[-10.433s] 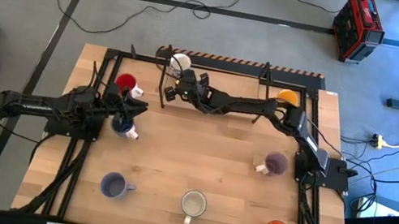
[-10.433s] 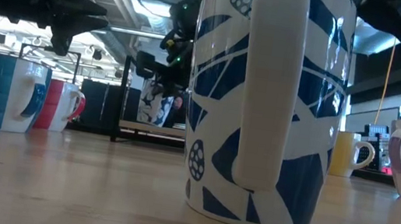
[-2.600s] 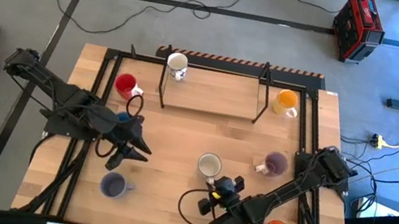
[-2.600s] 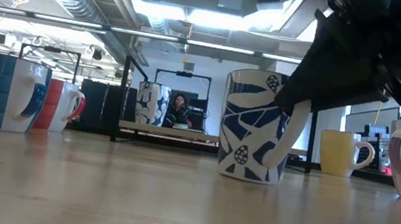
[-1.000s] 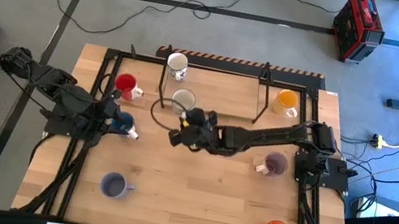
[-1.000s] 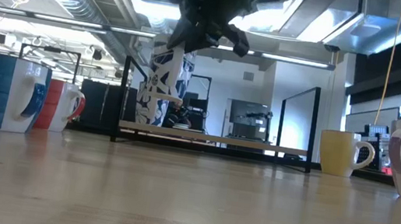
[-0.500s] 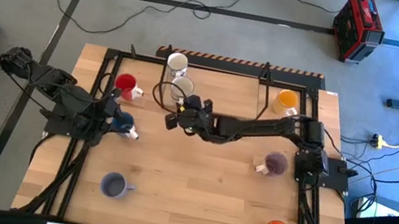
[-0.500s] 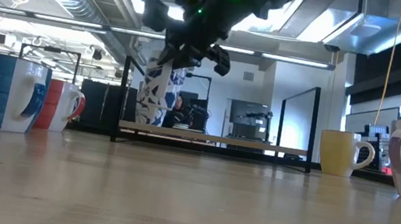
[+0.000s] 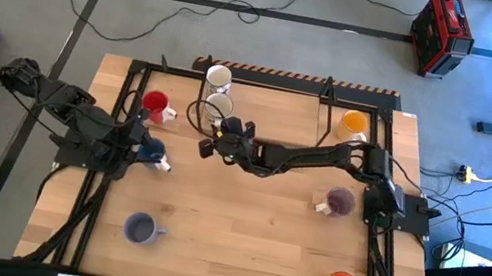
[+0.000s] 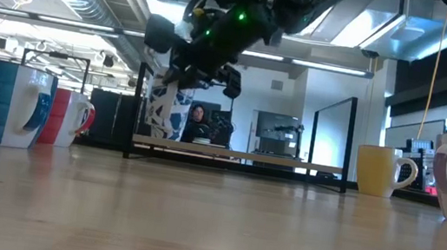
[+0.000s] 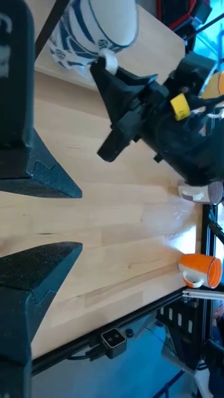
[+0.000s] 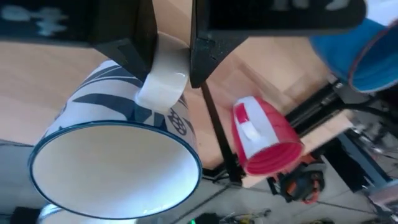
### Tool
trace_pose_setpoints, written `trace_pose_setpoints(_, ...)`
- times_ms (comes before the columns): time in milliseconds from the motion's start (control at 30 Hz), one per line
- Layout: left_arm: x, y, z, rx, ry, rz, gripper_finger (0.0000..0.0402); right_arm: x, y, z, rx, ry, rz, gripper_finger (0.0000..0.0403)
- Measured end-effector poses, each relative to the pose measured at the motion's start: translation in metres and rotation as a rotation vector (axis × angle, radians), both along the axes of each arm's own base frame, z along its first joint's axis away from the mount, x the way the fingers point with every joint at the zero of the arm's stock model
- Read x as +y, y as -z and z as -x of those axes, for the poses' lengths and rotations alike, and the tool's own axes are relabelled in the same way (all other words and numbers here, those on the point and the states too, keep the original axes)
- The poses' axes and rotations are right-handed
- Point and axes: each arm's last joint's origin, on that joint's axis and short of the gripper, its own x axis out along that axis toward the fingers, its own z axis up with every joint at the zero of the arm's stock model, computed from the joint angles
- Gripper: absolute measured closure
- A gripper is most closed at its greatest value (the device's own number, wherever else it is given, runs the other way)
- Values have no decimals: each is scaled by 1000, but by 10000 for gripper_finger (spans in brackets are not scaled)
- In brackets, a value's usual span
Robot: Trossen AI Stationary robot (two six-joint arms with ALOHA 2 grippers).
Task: Place coffee mugs
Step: Put the blue patterned mug on the shelf
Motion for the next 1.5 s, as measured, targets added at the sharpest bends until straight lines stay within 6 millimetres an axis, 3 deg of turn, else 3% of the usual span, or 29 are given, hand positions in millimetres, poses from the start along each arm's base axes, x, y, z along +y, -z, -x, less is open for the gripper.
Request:
trace_pose_setpoints(200, 0, 0, 0, -1, -2, -1, 283, 0, 13, -5, -11, -5, 0, 362)
trace_pose_setpoints(633, 0, 0, 0, -3, -3, -1, 283, -19, 13, -4, -11, -9, -12, 362)
trace_pose_setpoints(1033, 0, 0, 0, -4, -4, -1, 283, -20, 13, -5, -14, -46, -30, 362)
trace_pose_setpoints(1300, 0, 0, 0, -4, -4, -1, 283, -20, 13, -5, -16, -45, -34, 271)
trace_pose_setpoints(1500, 0, 0, 0, -4, -4, -1, 283, -20, 13, -5, -11, -51, -37, 235)
